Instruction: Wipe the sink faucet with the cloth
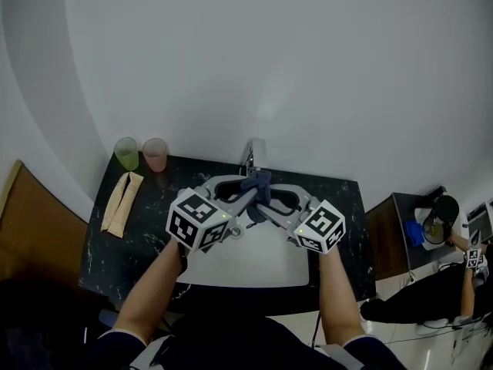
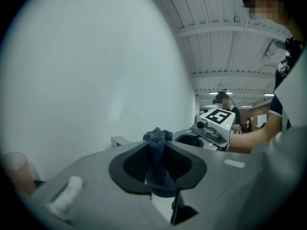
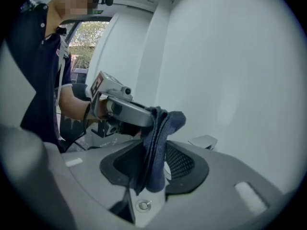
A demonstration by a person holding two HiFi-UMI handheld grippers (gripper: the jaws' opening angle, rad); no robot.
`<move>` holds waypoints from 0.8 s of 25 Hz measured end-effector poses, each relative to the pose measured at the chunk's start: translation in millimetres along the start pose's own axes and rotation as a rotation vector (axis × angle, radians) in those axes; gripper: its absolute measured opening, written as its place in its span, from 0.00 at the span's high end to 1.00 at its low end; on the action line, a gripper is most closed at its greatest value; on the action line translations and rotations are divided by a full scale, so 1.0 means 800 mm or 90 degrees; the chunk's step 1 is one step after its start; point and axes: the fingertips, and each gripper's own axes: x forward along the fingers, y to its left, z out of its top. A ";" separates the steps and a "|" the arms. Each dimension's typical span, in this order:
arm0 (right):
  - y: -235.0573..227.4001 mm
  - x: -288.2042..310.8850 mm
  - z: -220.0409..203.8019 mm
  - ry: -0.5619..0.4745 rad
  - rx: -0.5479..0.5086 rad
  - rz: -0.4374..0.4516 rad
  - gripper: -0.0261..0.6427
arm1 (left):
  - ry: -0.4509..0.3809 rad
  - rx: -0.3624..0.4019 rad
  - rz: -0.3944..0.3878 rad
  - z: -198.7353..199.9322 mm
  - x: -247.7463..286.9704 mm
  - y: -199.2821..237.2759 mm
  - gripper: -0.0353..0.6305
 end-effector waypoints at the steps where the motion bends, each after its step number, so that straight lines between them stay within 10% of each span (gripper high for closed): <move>1: -0.003 0.002 -0.004 0.009 -0.001 -0.016 0.72 | -0.001 -0.001 0.015 0.002 -0.003 0.011 0.84; 11: -0.036 0.034 -0.042 0.088 0.013 -0.187 0.79 | -0.085 -0.009 0.180 0.064 0.001 0.137 0.84; 20: -0.035 0.056 -0.060 0.127 0.022 -0.190 0.83 | -0.076 -0.033 0.190 0.045 0.073 0.164 0.84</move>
